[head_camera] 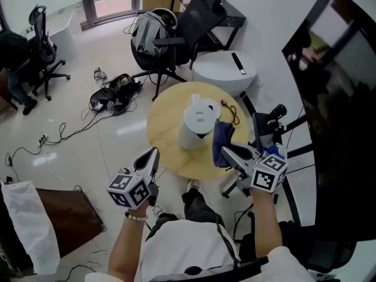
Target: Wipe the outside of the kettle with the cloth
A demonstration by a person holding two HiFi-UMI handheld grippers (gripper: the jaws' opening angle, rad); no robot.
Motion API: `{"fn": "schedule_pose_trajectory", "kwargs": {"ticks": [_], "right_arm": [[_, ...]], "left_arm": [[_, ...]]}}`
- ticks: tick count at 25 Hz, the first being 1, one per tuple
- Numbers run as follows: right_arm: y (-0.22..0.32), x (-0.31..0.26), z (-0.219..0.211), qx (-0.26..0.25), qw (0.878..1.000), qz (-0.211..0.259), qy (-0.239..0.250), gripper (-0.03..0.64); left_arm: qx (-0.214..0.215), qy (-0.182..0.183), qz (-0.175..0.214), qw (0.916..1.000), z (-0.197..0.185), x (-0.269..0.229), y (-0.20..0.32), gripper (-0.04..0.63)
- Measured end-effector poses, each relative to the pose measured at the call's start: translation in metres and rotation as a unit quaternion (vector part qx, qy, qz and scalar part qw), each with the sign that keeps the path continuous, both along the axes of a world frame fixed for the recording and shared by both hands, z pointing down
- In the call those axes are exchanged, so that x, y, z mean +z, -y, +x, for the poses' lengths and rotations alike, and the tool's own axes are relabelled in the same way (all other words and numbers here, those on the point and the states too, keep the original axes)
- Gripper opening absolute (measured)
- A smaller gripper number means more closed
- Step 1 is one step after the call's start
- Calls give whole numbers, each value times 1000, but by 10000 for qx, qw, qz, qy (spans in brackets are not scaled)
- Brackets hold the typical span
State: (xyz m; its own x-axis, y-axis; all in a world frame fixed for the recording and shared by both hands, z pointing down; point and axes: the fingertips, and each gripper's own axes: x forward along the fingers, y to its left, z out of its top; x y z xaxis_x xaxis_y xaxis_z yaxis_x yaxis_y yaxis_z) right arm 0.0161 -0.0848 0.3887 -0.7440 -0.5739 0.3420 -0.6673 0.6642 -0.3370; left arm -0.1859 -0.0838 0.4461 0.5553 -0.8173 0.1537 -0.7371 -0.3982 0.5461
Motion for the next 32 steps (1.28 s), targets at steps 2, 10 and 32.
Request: {"fn": "schedule_pose_trajectory", "kwargs": {"ticks": [2, 10, 32], "right_arm": [[-15, -6, -1, 330, 9987, 25, 375, 74], [-68, 9, 2, 1161, 9892, -226, 864, 74], [-295, 9, 74, 1292, 9582, 147, 2548, 75]], "left_arm": [[98, 12, 46, 9999, 4, -6, -9, 0], [239, -55, 210, 9995, 26, -21, -52, 0], [269, 995, 501, 9934, 142, -64, -280, 0]]}}
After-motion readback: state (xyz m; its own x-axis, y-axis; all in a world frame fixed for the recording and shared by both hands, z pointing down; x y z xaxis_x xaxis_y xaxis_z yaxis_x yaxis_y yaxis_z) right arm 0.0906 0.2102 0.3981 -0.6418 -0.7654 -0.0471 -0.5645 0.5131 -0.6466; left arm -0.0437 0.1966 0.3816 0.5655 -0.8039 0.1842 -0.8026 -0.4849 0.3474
